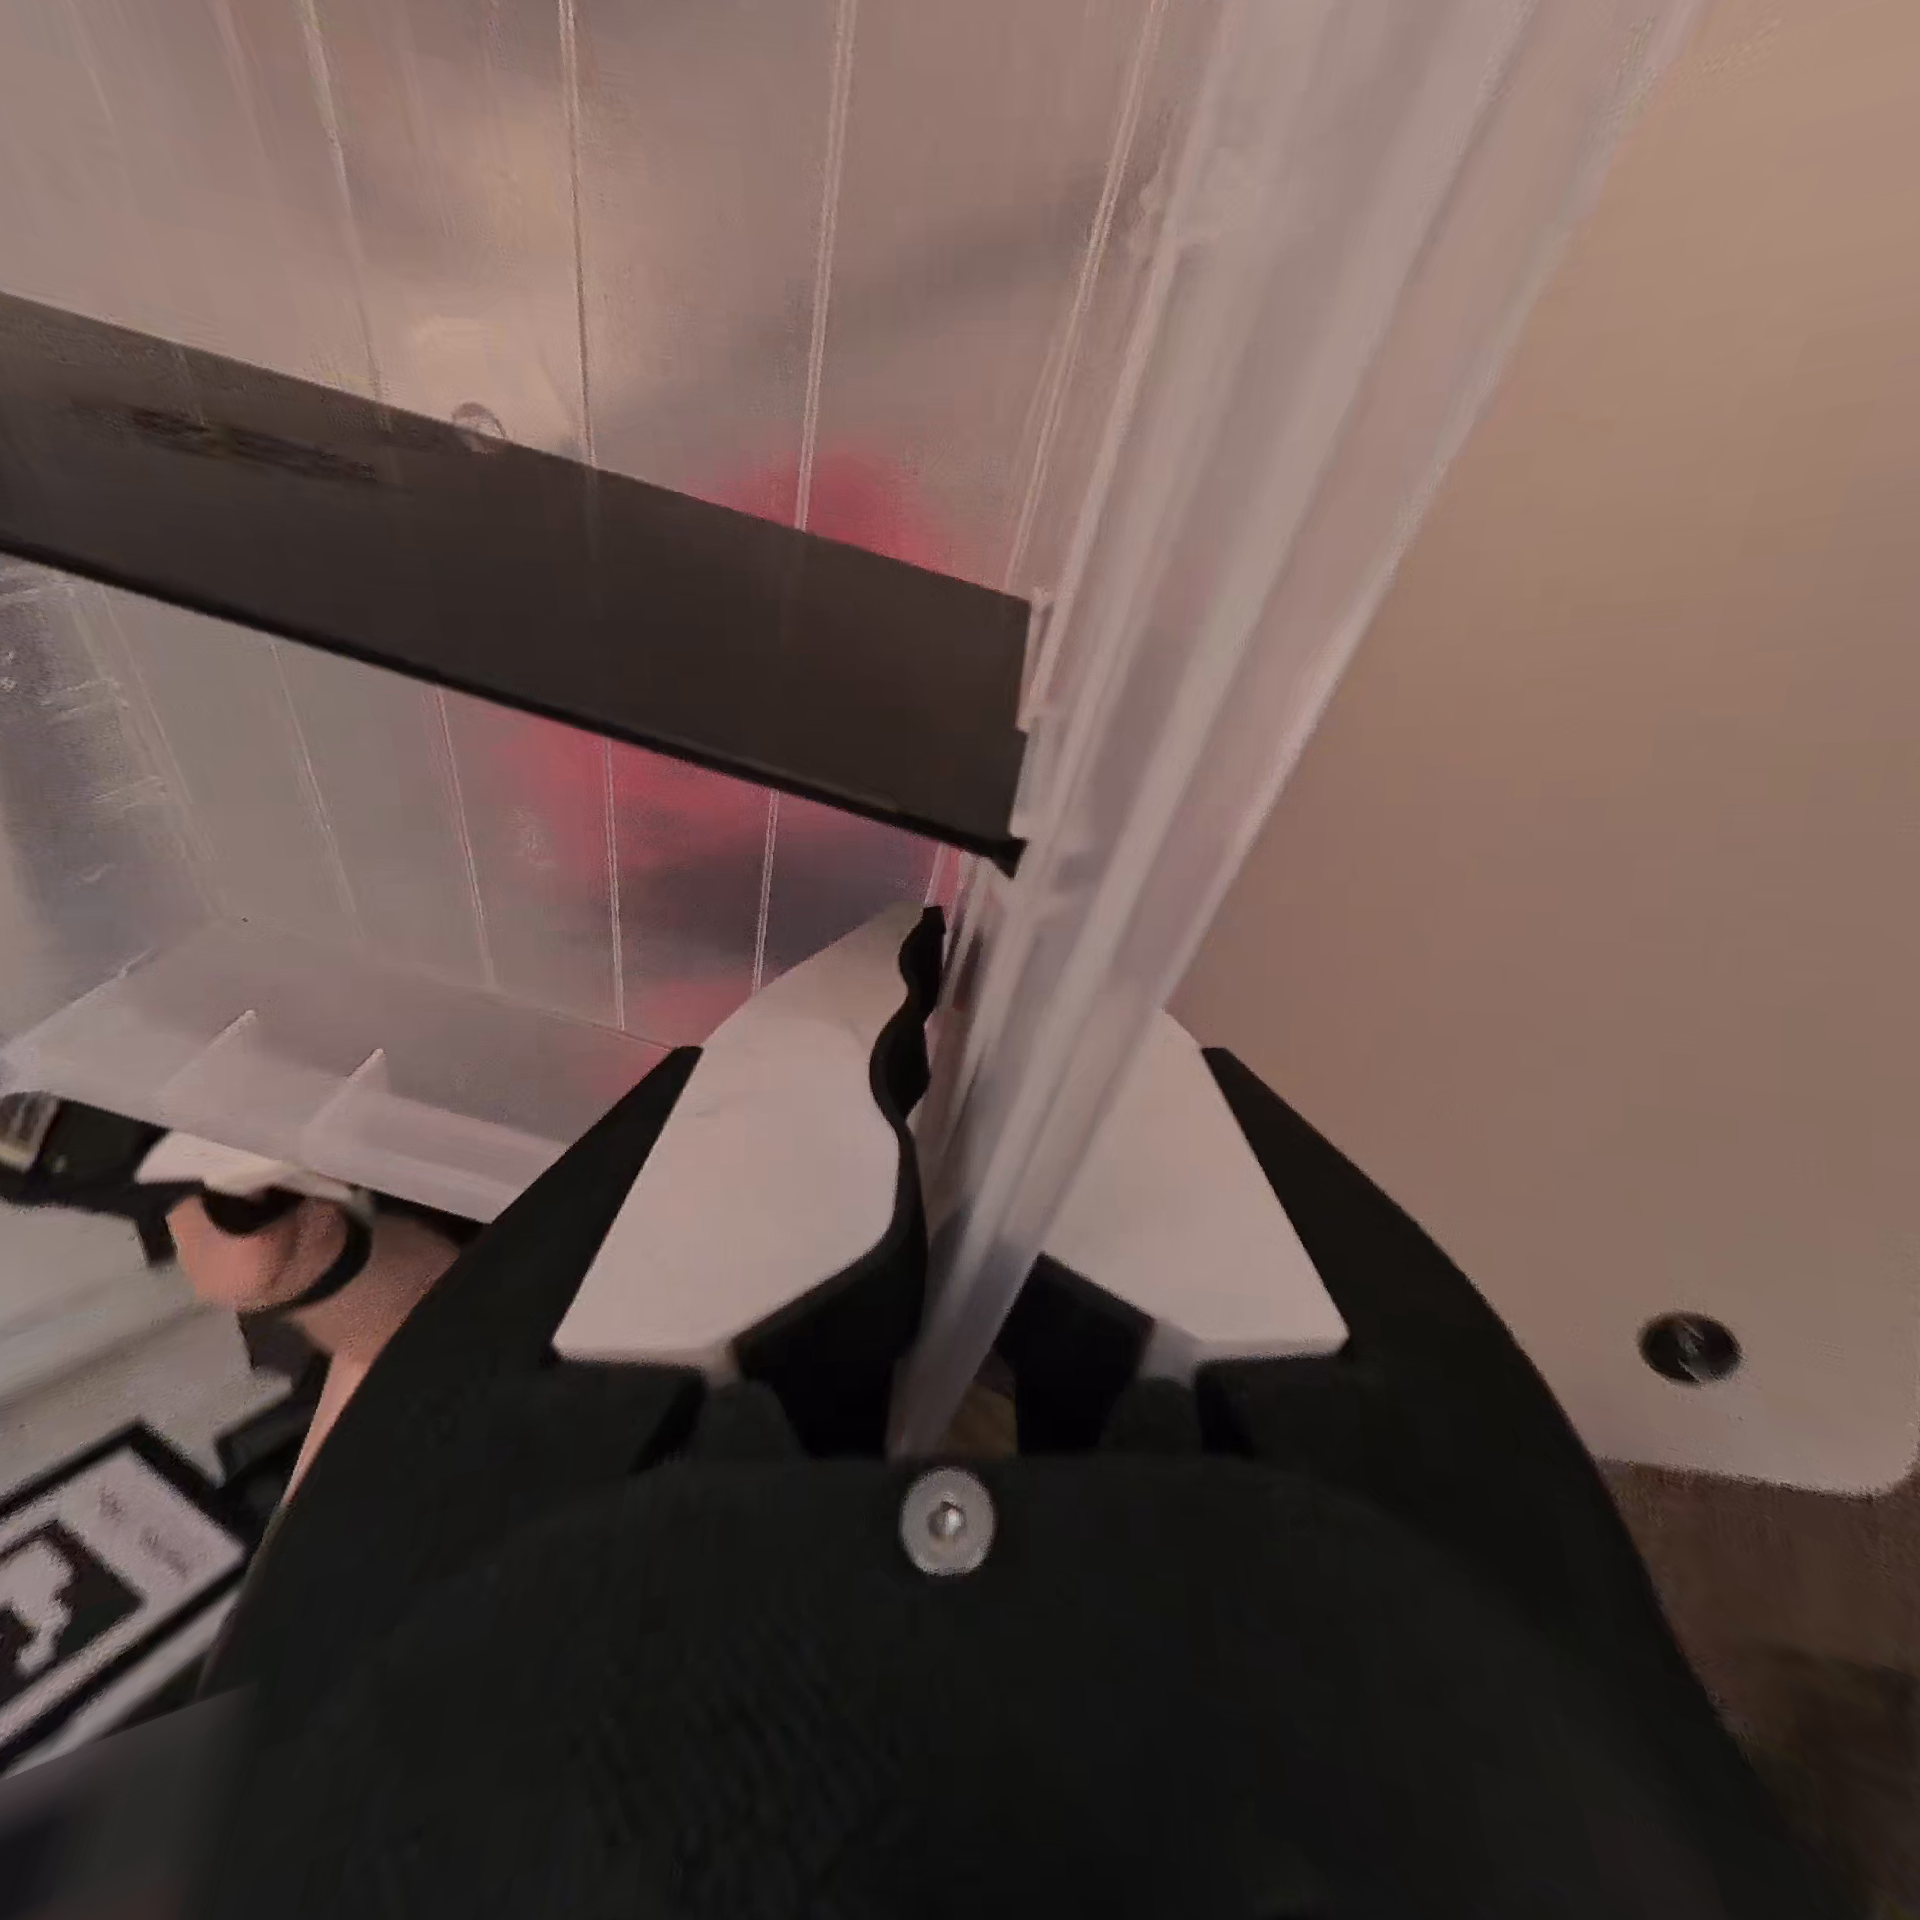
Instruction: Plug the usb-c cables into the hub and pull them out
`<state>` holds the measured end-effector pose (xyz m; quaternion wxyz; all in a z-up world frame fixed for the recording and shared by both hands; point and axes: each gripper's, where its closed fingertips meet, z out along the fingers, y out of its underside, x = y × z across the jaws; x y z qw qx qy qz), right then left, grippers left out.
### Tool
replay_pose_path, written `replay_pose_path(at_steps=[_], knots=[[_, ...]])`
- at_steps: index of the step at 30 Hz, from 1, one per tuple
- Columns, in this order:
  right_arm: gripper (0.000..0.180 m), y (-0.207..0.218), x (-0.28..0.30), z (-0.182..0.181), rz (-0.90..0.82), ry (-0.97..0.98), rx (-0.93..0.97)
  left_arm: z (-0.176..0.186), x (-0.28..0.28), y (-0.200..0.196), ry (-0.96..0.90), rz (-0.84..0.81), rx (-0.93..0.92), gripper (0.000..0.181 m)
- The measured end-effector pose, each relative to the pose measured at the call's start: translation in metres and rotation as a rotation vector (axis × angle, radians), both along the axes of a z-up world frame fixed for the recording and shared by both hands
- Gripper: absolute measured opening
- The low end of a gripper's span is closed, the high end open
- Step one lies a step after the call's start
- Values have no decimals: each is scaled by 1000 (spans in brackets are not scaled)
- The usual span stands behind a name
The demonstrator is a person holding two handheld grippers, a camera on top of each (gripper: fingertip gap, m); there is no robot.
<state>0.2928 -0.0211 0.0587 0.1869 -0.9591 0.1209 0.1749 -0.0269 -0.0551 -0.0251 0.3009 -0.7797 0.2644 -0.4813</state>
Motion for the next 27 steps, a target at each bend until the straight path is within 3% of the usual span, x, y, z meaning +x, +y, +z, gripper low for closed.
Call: replay_pose_path(at_steps=[5,12,15,18,20,24,27], knots=[[4,-44,82,-64,-155,-41,-82,-66,40,-23,263,-91,23,108],[4,-87,118,-164,-170,-67,-260,-121,54,-20,478,-123,63,120],[3,-93,118,-191,-176,-24,-292,-121,44,-17,496,-163,38,98],[3,-96,112,-207,-153,35,-300,-118,25,-1,502,-167,40,41],[3,-98,113,-216,-129,7,-310,-116,6,21,525,-112,76,25],[3,-104,107,-232,-49,-49,-366,-114,-40,62,625,-11,147,13],[3,-106,94,-246,25,-74,-393,-112,-78,77,604,6,50,8]])
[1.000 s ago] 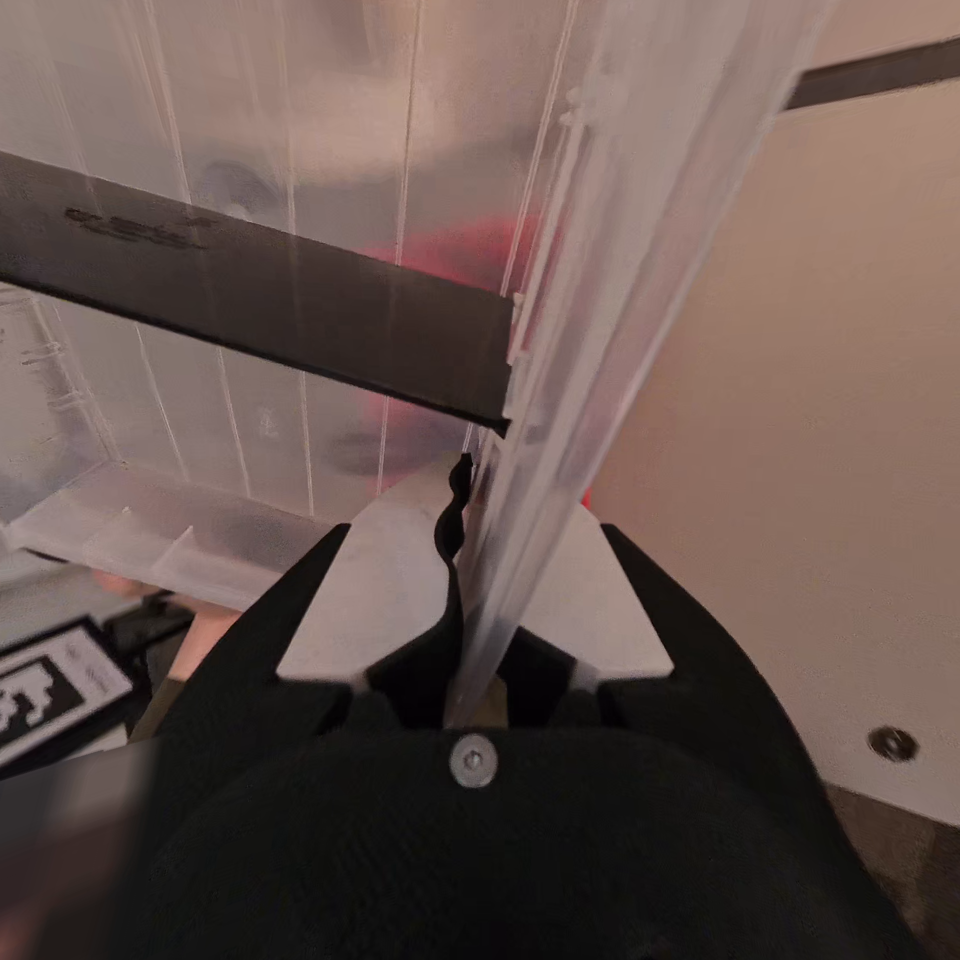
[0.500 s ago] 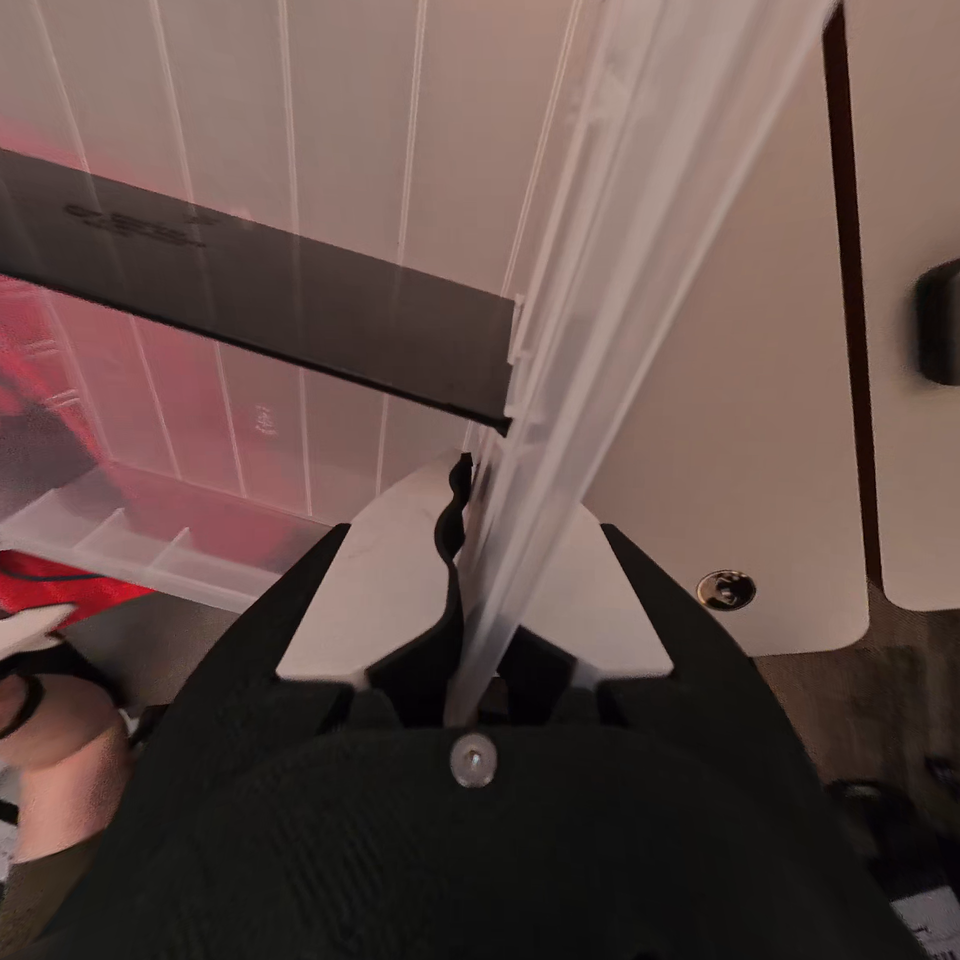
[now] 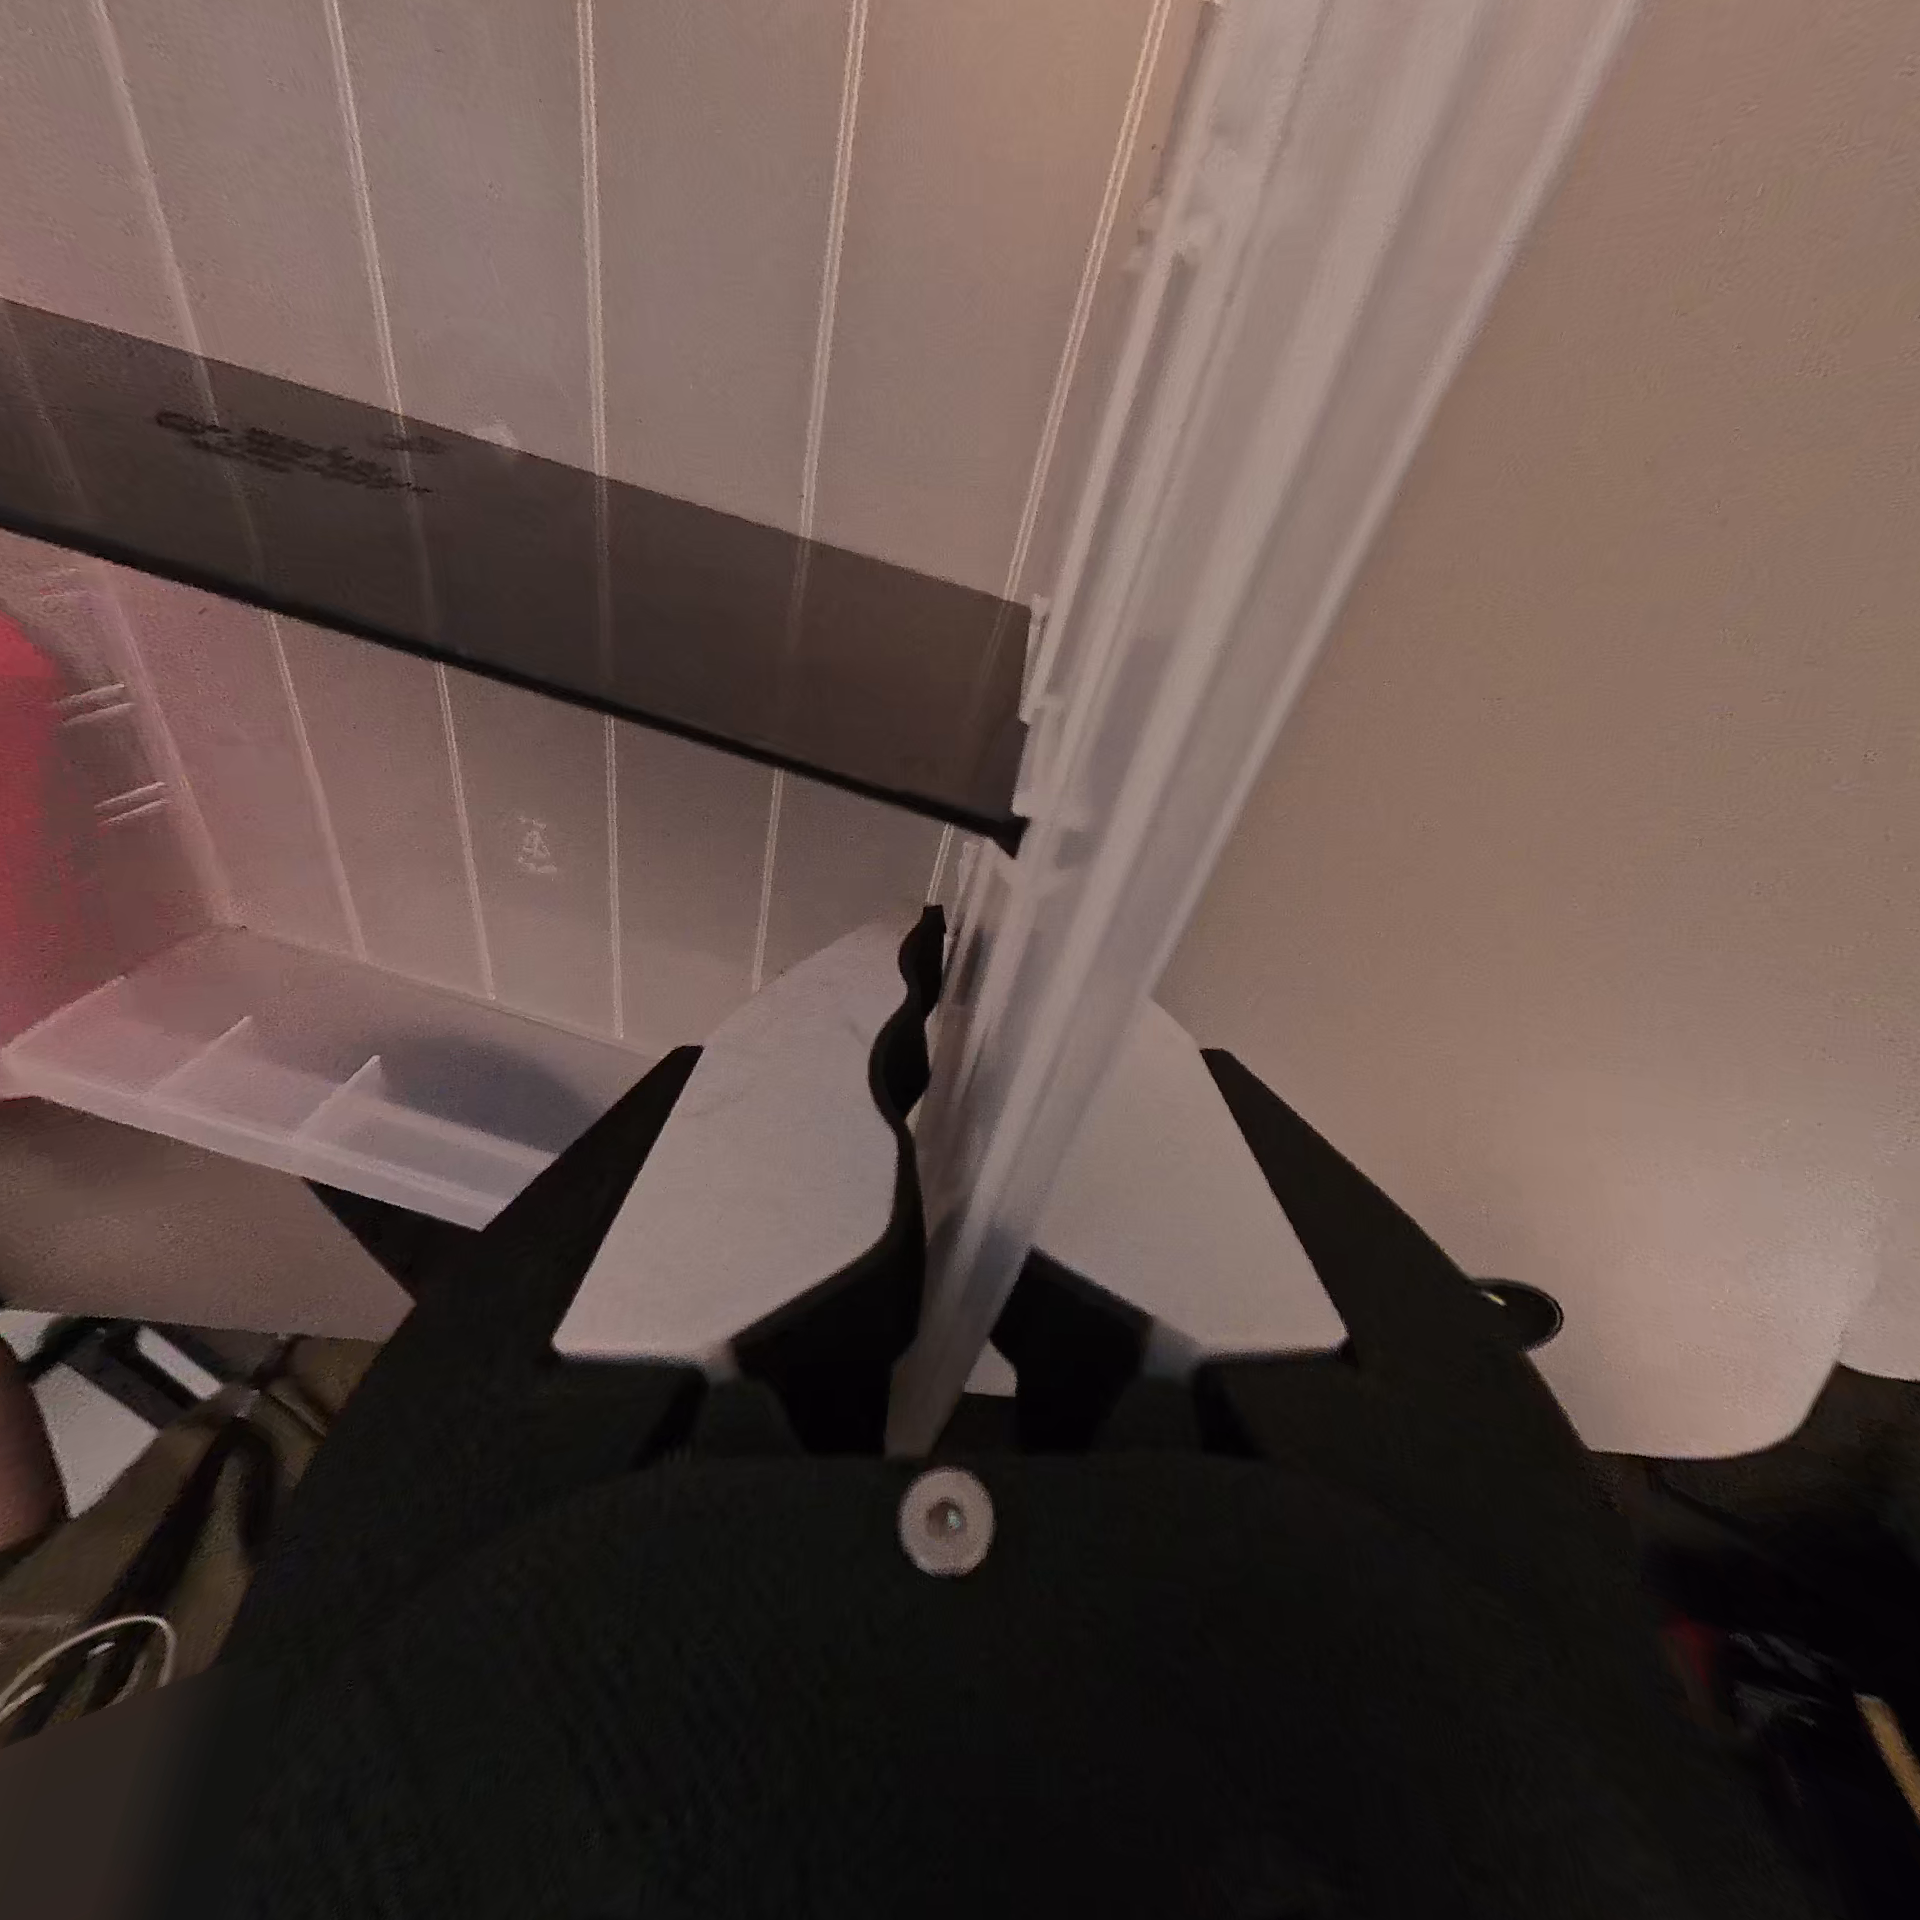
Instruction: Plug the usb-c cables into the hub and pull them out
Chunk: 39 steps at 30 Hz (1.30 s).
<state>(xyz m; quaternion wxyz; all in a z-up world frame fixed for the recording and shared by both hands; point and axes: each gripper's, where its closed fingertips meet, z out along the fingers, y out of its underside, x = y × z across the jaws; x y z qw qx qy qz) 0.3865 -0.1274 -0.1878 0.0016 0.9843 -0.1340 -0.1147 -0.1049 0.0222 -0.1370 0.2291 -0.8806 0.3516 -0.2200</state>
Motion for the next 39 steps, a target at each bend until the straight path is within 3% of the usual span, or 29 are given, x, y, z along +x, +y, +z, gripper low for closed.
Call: replay_pose_path(at_steps=[6,11,19,29,39], knots=[[3,8,-31,-9,133,-46,-28,3,-97,17,-2,89,-87,8],[4,24,-63,-8,194,-57,-31,5,-198,24,39,337,-98,5],[5,53,-87,-7,348,-71,-23,5,-298,-27,-53,529,-248,10],[5,71,-82,-6,384,-102,-67,7,-329,-84,-23,593,-377,11],[5,68,-87,-6,372,-99,-69,6,-328,-88,-8,560,-371,11]])
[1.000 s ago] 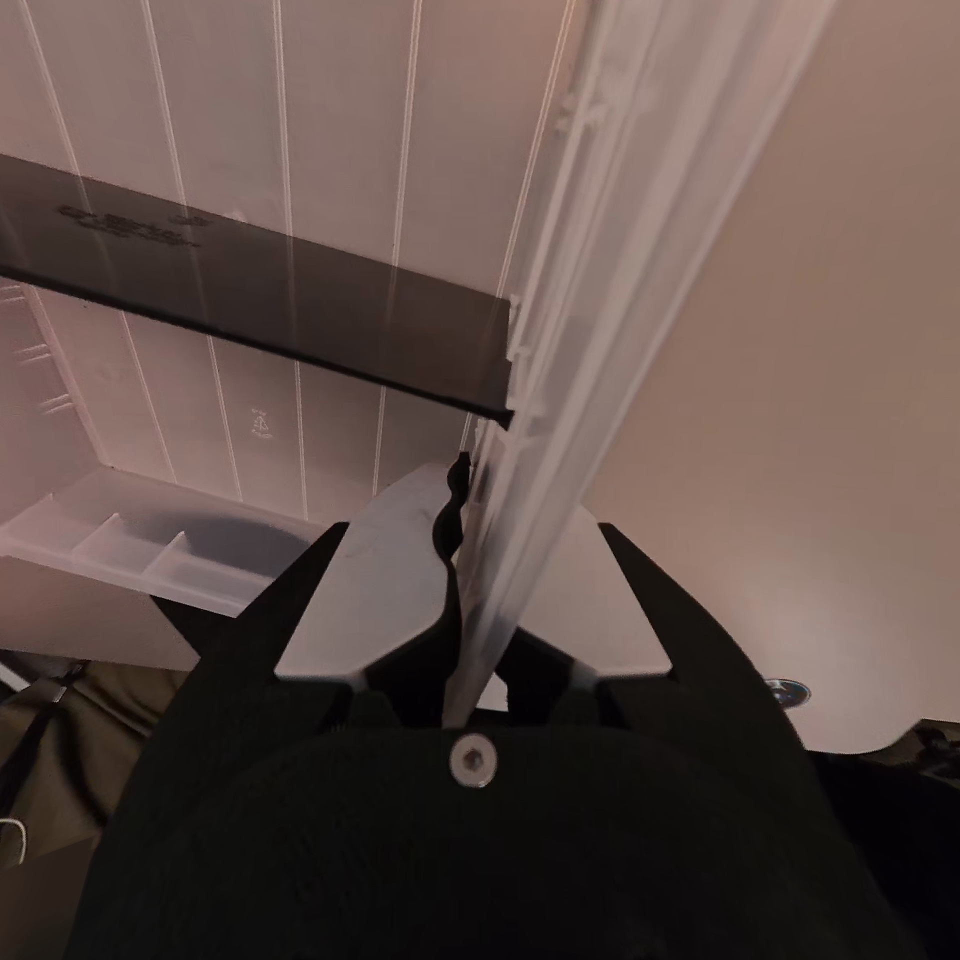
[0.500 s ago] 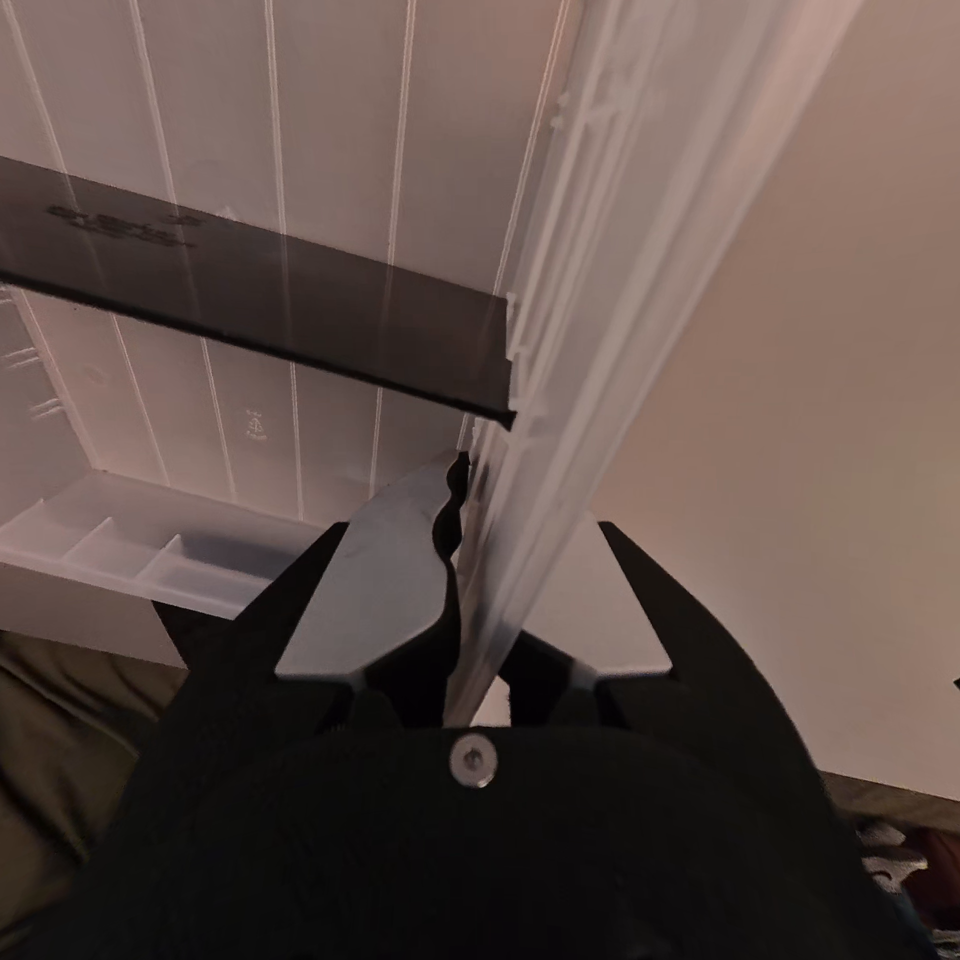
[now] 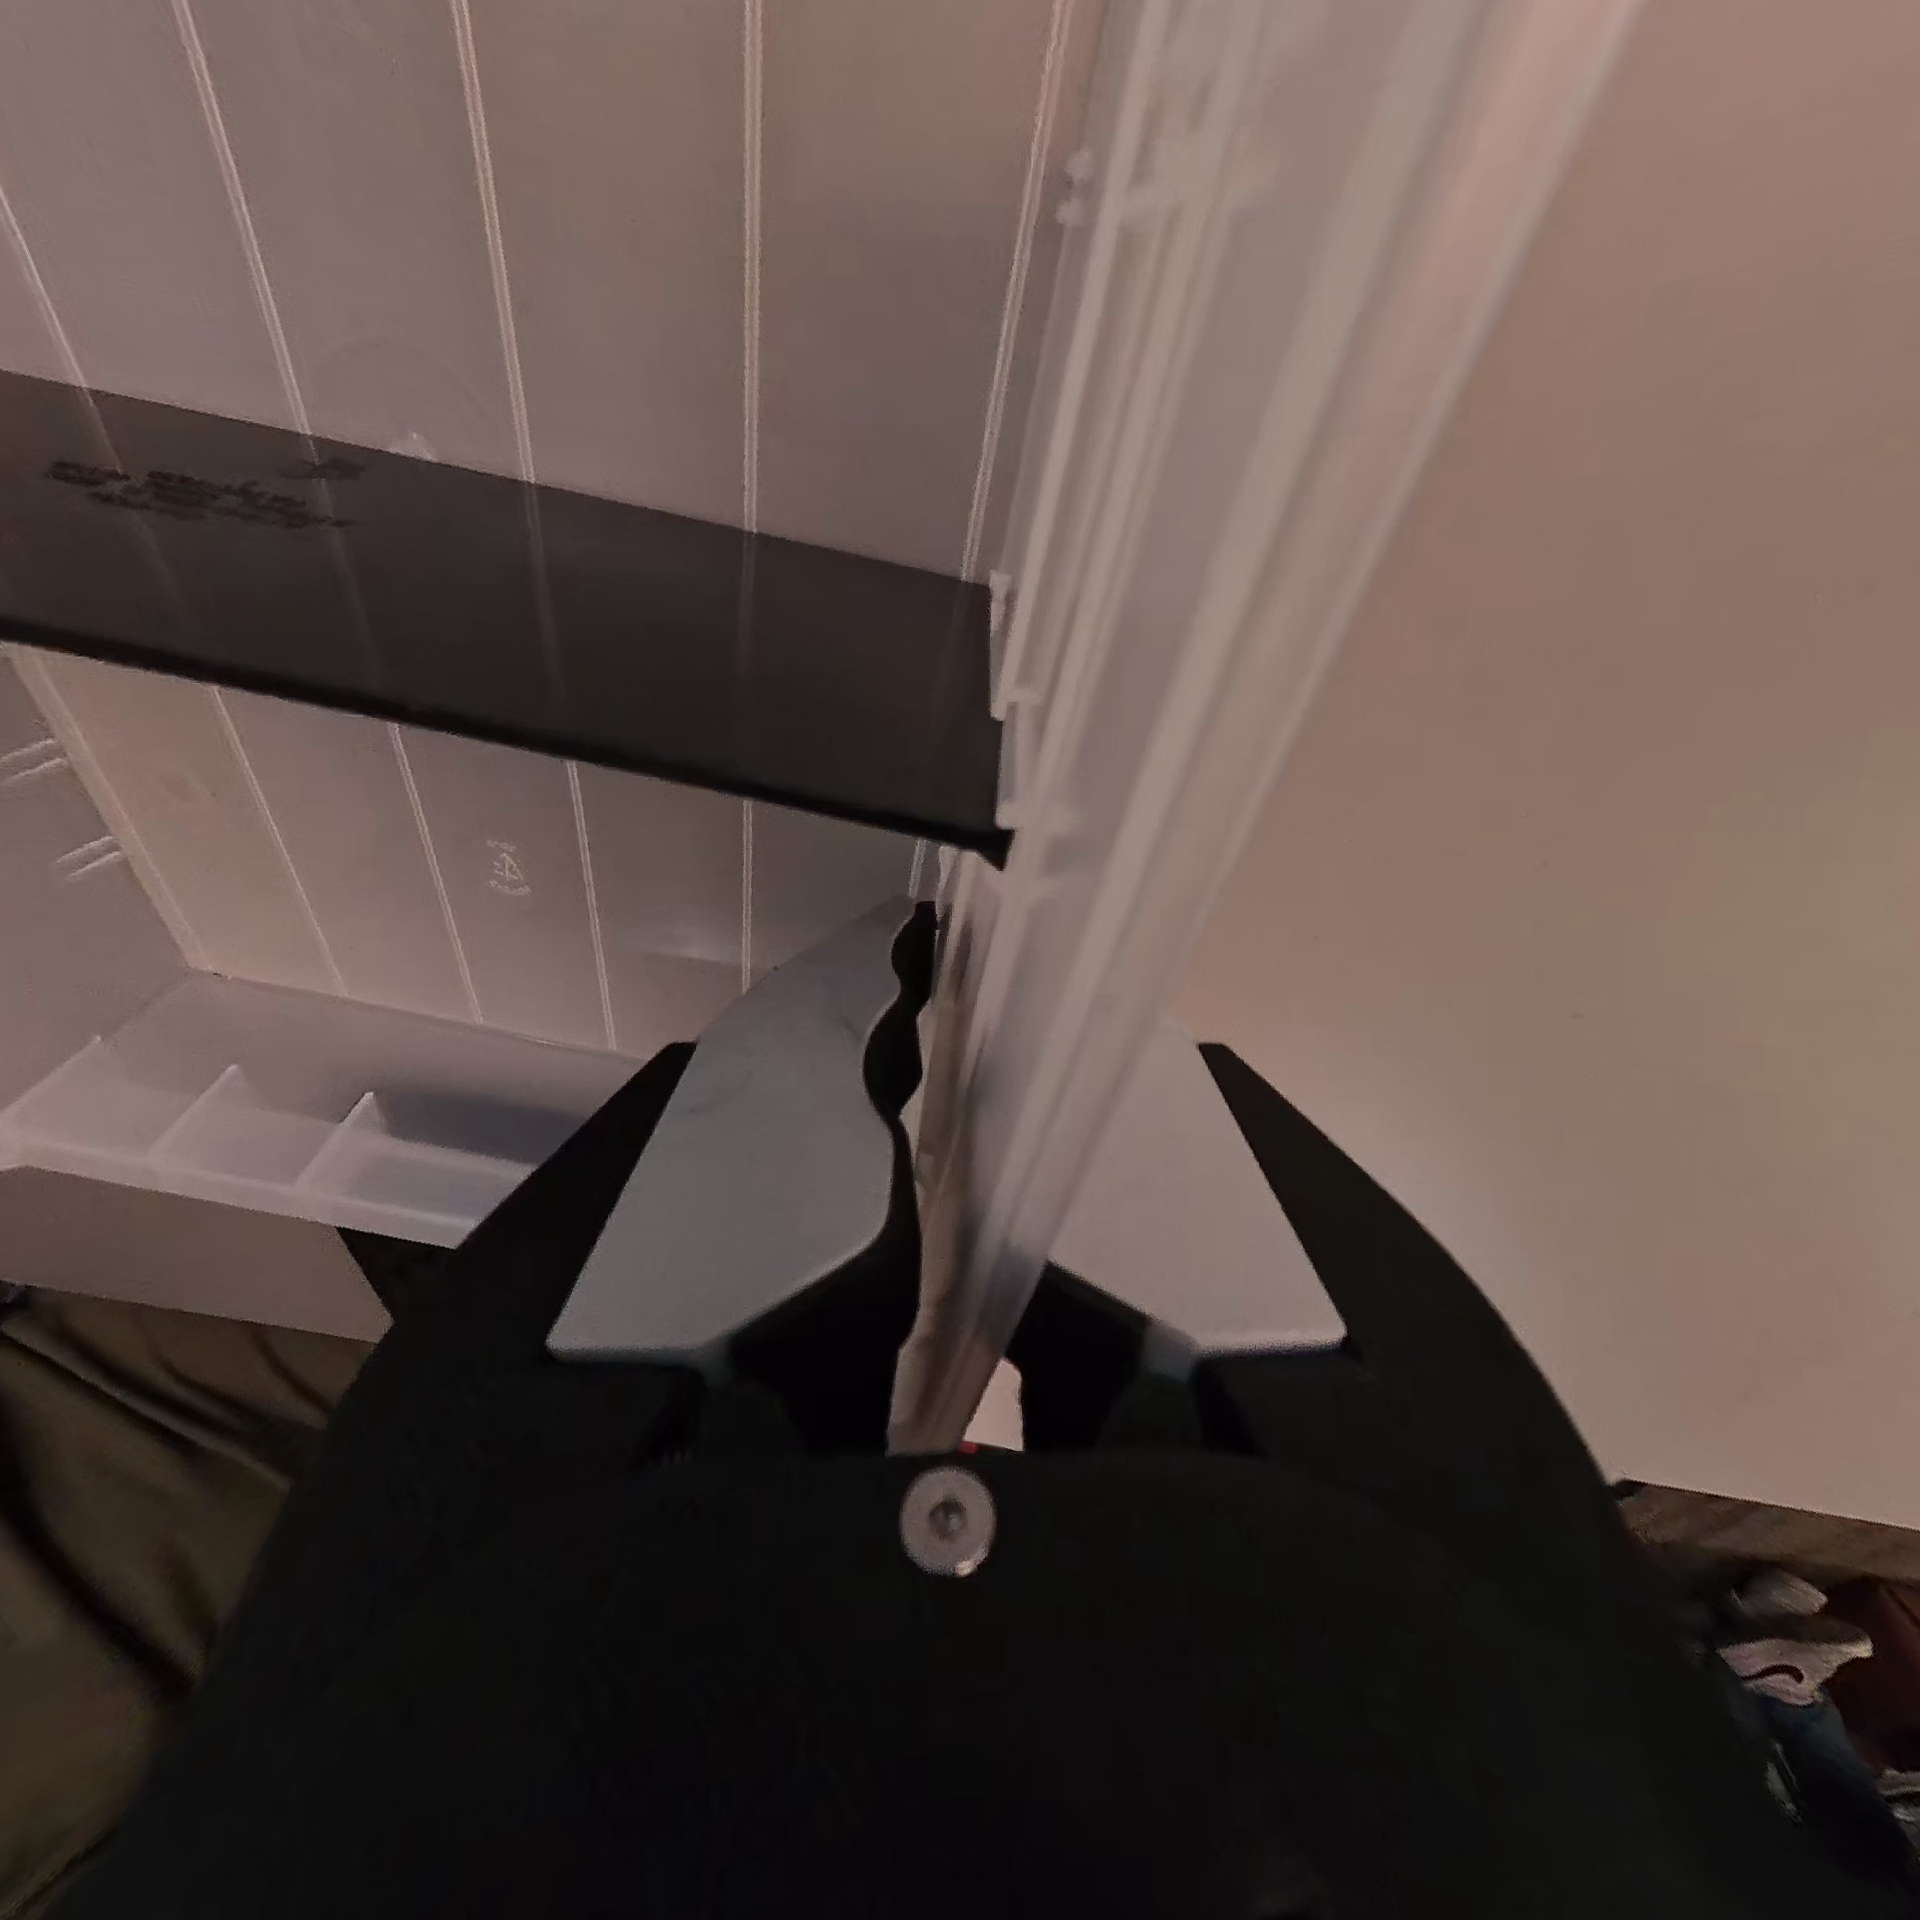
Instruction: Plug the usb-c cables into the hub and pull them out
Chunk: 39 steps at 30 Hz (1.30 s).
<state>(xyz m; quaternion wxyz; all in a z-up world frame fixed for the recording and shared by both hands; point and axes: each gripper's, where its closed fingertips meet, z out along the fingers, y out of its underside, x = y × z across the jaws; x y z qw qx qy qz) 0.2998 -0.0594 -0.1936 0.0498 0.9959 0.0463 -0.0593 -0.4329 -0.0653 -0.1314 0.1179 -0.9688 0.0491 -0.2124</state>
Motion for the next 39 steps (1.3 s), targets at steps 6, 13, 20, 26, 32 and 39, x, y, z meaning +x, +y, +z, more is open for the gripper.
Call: replay_pose_path(at_steps=[6,13,20,26,32,39], knots=[[6,-3,-2,0,-9,-11,-2,0,0,0,-7,-5,1,12],[10,-3,0,0,8,-32,13,1,-2,2,-25,5,10,12],[45,-2,8,6,101,-170,51,36,-20,12,-24,134,180,23],[46,28,11,67,105,-226,335,123,-12,30,15,73,651,30],[46,73,-35,207,210,-227,1051,186,63,25,64,-255,1224,63],[70,43,-141,323,412,-128,1807,100,111,26,253,-671,912,67]])
